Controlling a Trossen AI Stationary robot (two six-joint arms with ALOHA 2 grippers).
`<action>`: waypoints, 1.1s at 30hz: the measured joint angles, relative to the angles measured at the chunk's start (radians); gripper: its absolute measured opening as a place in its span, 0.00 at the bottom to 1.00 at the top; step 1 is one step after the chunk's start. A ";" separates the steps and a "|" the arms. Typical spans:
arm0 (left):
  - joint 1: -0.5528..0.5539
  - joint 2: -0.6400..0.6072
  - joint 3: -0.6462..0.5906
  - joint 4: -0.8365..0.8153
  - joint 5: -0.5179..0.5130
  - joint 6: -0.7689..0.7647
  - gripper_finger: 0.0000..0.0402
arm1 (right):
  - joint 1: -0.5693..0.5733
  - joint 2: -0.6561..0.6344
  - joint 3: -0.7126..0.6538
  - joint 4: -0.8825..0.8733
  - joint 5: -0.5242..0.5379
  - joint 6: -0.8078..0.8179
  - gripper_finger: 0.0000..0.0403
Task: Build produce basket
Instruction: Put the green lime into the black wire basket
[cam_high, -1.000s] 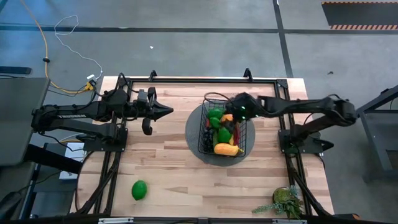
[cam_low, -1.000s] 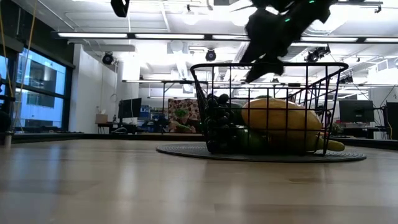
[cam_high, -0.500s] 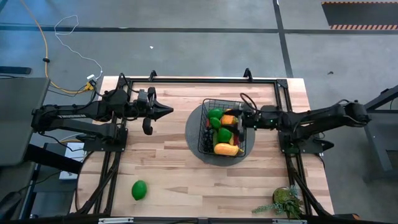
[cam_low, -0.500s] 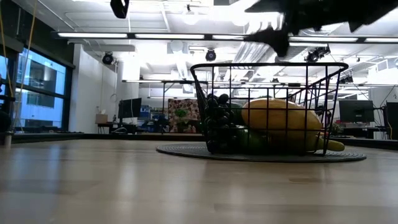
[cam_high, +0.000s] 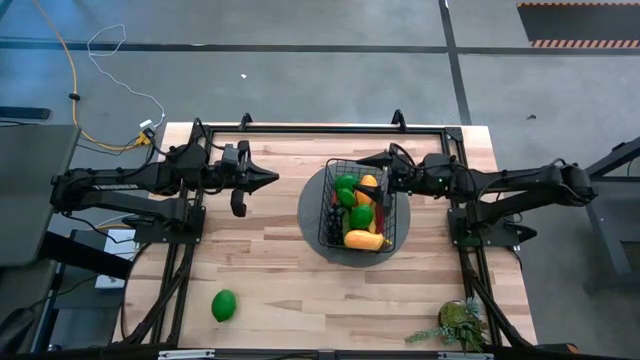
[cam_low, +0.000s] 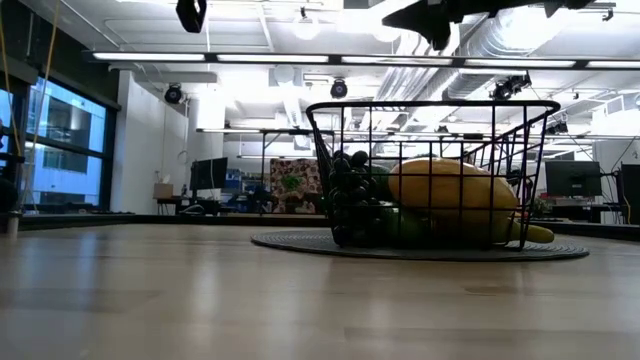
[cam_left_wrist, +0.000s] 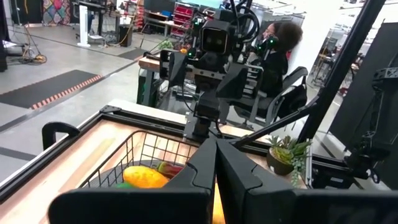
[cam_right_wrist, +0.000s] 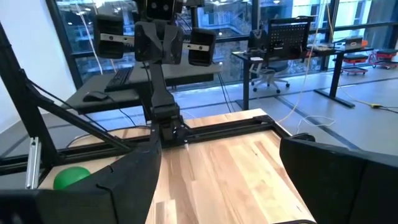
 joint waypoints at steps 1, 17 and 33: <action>0.000 0.000 0.000 0.000 0.000 0.000 0.00 | 0.000 0.000 0.000 -0.001 0.000 0.000 0.77; 0.000 0.000 0.000 -0.005 0.000 0.000 0.00 | -0.002 0.000 0.000 -0.041 -0.005 -0.052 0.18; 0.000 0.000 0.000 -0.005 -0.007 0.000 0.00 | -0.005 0.000 0.000 -0.051 -0.045 0.018 0.00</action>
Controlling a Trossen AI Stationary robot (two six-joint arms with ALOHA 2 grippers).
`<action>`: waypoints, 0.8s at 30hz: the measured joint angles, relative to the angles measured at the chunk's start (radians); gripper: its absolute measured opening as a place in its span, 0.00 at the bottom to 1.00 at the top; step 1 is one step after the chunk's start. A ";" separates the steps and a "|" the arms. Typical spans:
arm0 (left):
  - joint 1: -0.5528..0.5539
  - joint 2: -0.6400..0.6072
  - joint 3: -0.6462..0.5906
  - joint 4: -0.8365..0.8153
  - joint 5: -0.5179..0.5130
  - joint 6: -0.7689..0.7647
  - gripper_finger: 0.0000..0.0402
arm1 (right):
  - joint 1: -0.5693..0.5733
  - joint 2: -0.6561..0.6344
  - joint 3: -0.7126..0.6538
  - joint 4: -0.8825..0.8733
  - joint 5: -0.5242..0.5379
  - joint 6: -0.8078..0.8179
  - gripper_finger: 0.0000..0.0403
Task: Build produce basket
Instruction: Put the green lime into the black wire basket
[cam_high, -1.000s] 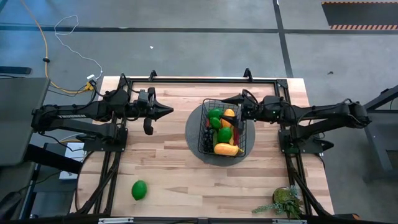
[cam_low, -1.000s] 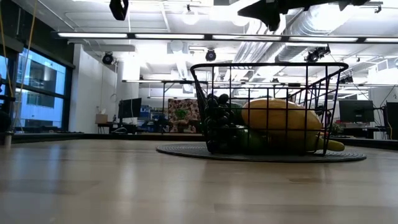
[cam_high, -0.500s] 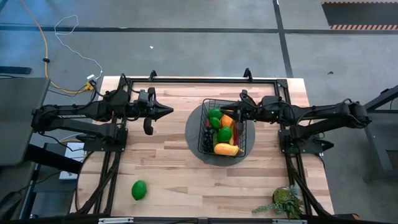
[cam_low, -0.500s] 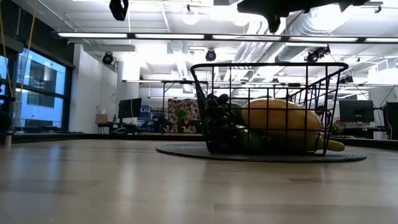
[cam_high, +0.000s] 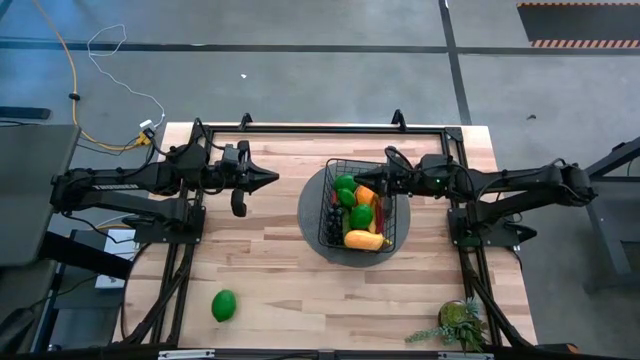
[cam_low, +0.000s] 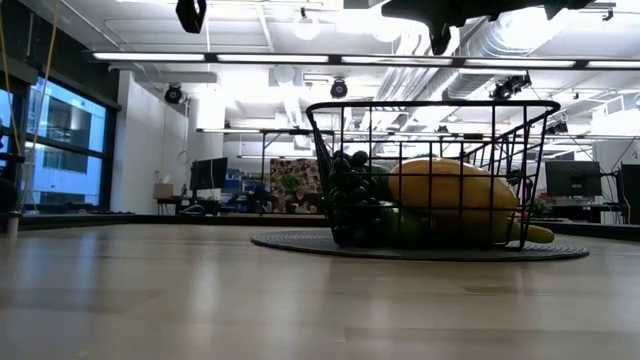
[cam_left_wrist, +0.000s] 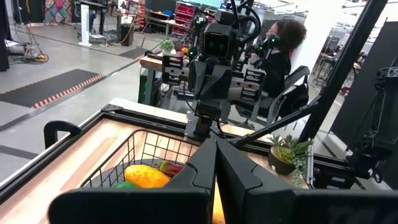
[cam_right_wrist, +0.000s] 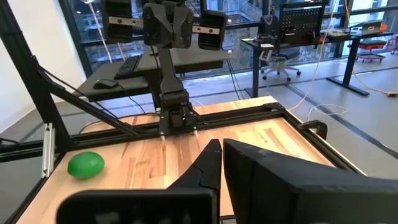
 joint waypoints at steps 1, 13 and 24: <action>0.000 0.000 0.000 0.000 -0.002 -0.001 0.00 | 0.000 0.000 0.000 0.000 0.000 0.001 0.00; 0.000 0.003 0.000 0.000 -0.094 0.030 0.28 | 0.000 0.000 0.000 0.000 -0.024 0.009 0.00; 0.000 0.003 0.000 0.000 -0.150 -0.017 0.67 | 0.000 0.000 0.000 0.000 -0.039 0.010 0.00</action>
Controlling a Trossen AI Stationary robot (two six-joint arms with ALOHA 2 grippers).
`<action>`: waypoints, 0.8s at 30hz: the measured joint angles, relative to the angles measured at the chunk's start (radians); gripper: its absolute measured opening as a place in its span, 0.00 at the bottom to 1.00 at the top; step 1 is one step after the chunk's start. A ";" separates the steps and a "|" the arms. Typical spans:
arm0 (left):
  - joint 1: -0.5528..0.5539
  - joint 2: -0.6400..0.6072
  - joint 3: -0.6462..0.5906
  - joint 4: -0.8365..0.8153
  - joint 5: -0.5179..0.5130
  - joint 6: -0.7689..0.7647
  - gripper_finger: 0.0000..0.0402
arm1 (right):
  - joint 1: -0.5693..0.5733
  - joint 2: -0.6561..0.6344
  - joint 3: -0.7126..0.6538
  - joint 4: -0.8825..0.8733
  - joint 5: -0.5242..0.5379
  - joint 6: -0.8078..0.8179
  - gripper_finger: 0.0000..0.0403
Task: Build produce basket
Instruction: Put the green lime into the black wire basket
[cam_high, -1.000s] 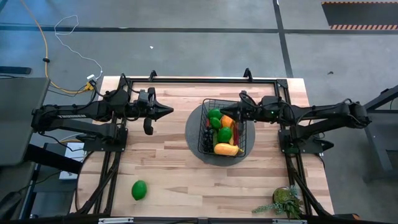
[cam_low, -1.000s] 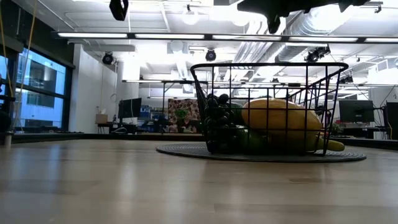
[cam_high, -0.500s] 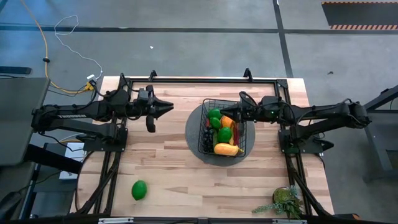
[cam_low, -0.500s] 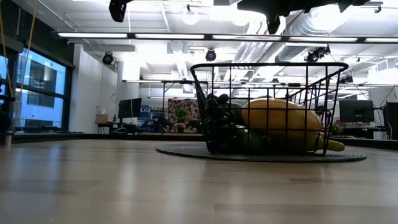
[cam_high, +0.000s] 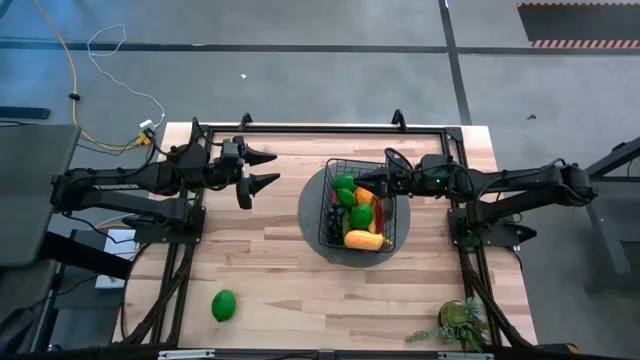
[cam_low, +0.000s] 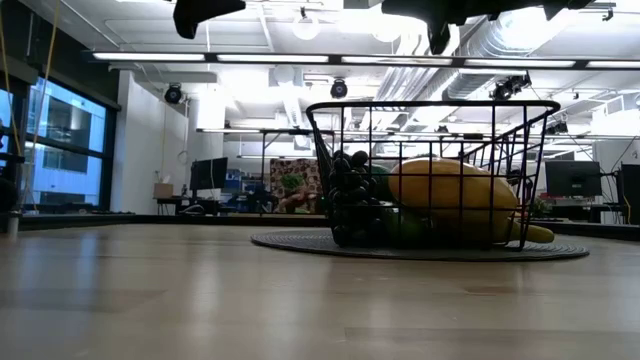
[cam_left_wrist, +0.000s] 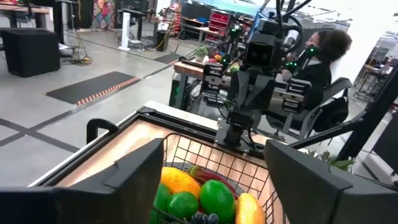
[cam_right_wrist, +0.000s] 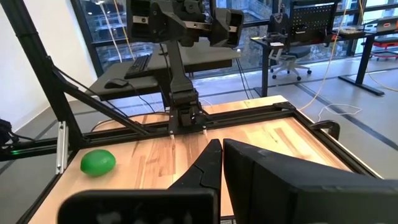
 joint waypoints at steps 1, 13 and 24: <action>0.000 0.000 0.000 0.000 0.000 -0.001 0.69 | 0.000 0.000 0.000 0.000 -0.002 0.006 0.00; -0.001 0.000 0.001 -0.001 -0.012 0.016 0.74 | 0.000 0.000 0.000 0.000 -0.002 0.009 0.00; -0.179 0.132 0.268 -0.744 -0.033 -0.357 0.73 | -0.002 0.000 0.001 -0.039 0.005 0.012 0.00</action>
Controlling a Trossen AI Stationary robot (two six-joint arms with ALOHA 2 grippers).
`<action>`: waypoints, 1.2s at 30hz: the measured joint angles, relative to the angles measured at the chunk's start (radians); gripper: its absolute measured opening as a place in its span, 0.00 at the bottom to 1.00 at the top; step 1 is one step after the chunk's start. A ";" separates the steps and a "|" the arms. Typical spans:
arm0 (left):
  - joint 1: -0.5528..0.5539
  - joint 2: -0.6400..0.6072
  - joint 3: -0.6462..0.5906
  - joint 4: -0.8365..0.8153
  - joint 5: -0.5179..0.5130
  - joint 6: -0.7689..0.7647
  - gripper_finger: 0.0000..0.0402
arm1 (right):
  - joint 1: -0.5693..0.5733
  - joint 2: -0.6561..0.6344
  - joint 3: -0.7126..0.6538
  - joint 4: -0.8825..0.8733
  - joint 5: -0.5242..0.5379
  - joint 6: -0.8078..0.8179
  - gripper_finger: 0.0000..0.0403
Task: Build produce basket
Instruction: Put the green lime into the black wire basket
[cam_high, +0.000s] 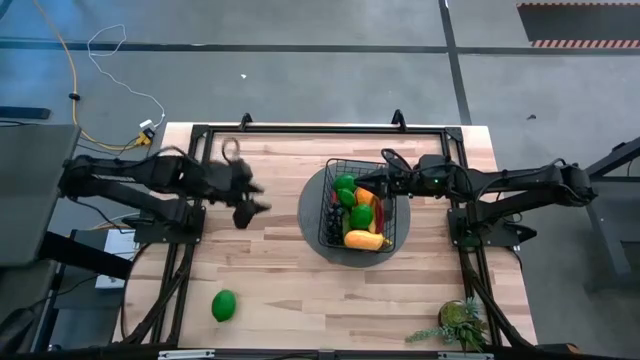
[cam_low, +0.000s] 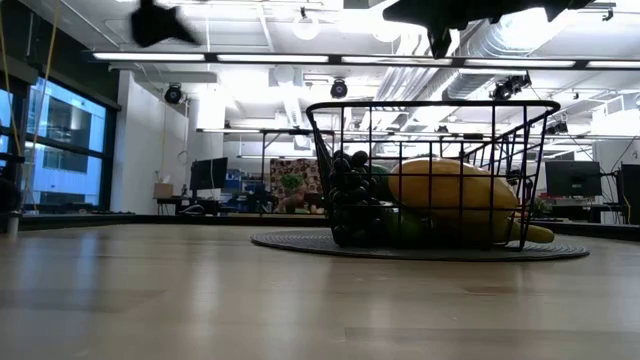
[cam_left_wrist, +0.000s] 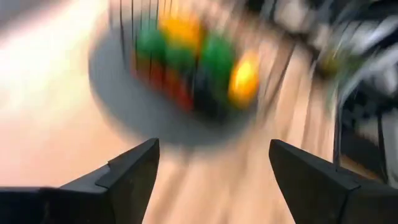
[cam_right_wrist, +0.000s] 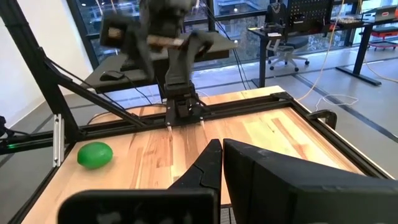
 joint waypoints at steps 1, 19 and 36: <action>-0.026 0.017 0.015 -0.086 0.023 -0.065 0.73 | 0.000 0.000 0.000 0.000 0.000 -0.002 0.00; -0.725 0.297 -0.014 -0.286 0.293 -1.344 0.73 | 0.000 0.000 0.000 -0.090 0.000 0.005 0.00; -0.830 0.493 -0.014 -0.201 0.219 -1.494 0.75 | -0.005 0.000 0.000 -0.130 -0.018 0.005 0.00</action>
